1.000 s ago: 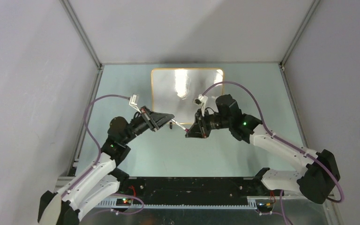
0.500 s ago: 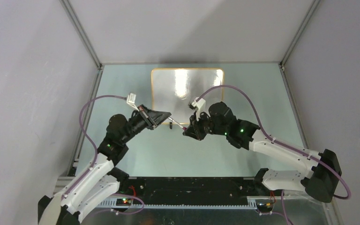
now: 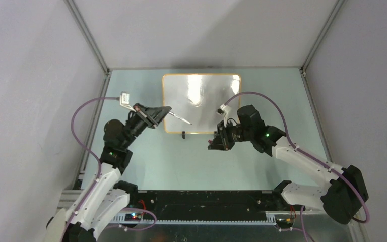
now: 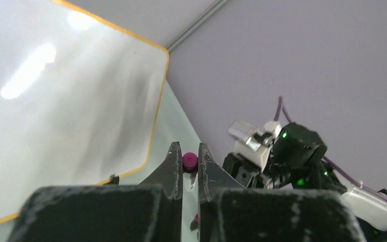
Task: Write a sentence on the whiteboard
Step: Put down the pen cap at the center of the board.
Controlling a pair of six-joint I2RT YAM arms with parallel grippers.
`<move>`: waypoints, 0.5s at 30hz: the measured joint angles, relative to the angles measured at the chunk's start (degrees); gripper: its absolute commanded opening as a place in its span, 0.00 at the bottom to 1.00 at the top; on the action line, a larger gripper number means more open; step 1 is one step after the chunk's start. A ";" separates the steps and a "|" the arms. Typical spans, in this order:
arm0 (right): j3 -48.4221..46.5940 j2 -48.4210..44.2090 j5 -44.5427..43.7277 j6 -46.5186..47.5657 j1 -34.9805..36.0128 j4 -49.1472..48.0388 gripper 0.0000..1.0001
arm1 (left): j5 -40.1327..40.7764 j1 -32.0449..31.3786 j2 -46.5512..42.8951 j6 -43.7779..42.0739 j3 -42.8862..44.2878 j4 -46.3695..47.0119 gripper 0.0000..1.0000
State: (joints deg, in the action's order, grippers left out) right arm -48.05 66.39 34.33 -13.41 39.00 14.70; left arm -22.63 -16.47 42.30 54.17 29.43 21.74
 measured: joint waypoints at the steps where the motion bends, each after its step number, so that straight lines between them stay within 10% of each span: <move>1: 0.00 0.00 -0.42 0.13 0.28 0.48 0.00 | -0.31 0.61 -0.07 -0.31 0.96 -0.63 0.00; 15: -2.64 24.61 -27.32 0.04 9.75 11.17 0.00 | 2.54 1.77 -2.34 -15.82 16.09 -21.46 0.00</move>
State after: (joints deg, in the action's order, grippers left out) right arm -50.70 91.00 7.01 -13.37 48.75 25.87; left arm -20.10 -14.70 39.97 38.35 45.52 0.27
